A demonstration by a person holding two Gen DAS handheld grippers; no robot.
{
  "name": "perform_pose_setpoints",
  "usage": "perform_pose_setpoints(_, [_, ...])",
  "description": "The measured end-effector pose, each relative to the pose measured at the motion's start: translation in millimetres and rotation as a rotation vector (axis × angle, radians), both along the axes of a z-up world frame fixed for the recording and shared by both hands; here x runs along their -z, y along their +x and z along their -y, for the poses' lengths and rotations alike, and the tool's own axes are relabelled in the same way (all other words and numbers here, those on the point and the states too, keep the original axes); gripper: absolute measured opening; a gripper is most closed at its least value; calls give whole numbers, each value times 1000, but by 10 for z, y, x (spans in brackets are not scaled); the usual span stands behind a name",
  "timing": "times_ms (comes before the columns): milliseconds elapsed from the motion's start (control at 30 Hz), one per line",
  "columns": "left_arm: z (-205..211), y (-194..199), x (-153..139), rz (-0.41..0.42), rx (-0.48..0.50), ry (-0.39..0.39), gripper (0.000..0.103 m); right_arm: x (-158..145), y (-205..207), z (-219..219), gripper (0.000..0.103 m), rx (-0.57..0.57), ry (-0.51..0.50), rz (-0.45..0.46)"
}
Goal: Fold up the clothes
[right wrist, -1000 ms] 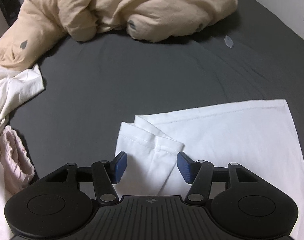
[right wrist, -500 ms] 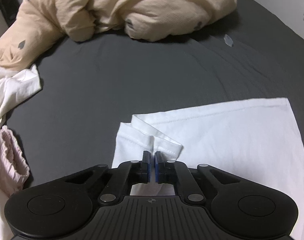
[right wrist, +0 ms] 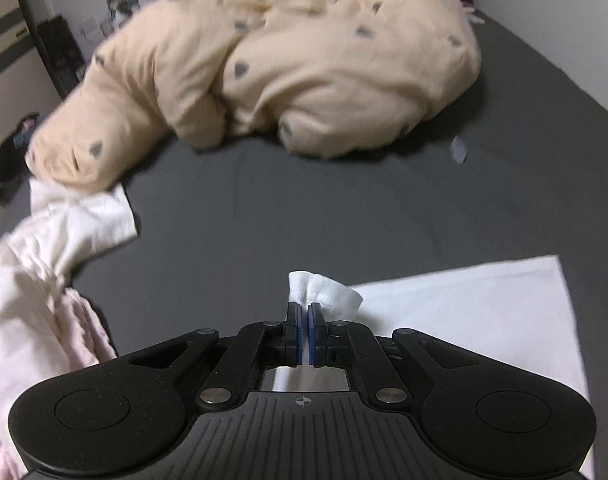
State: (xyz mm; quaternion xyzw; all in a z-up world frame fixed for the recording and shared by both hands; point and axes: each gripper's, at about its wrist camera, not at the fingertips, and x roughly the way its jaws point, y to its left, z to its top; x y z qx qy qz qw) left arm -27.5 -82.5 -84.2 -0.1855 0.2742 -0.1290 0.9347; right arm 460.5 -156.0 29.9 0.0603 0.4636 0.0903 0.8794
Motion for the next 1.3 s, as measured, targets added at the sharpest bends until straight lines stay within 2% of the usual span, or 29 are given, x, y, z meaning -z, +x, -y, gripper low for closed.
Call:
perform_pose_setpoints(167, [194, -118, -44, 77, 70, 86, 7, -346, -21, 380, 2, 26, 12, 57])
perform_pose_setpoints(333, [503, -144, -42, 155, 151, 175, 7, -388, -21, 902, 2, 72, 7, 63])
perform_pose_setpoints(633, [1076, -22, -69, 128, 270, 167, 7, -95, 37, 1798, 2, 95, 71, 31])
perform_pose_setpoints(833, [1537, 84, -24, 138, 339, 232, 7, 86, 112, 2194, 2, 99, 83, 10])
perform_pose_setpoints(1000, [1827, 177, 62, 119, 362, 266, 7, 338, 182, 2382, 2, 92, 73, -27])
perform_pose_setpoints(1300, [1986, 200, 51, 146, 387, 284, 7, 557, 332, 2414, 2, 75, 81, -41])
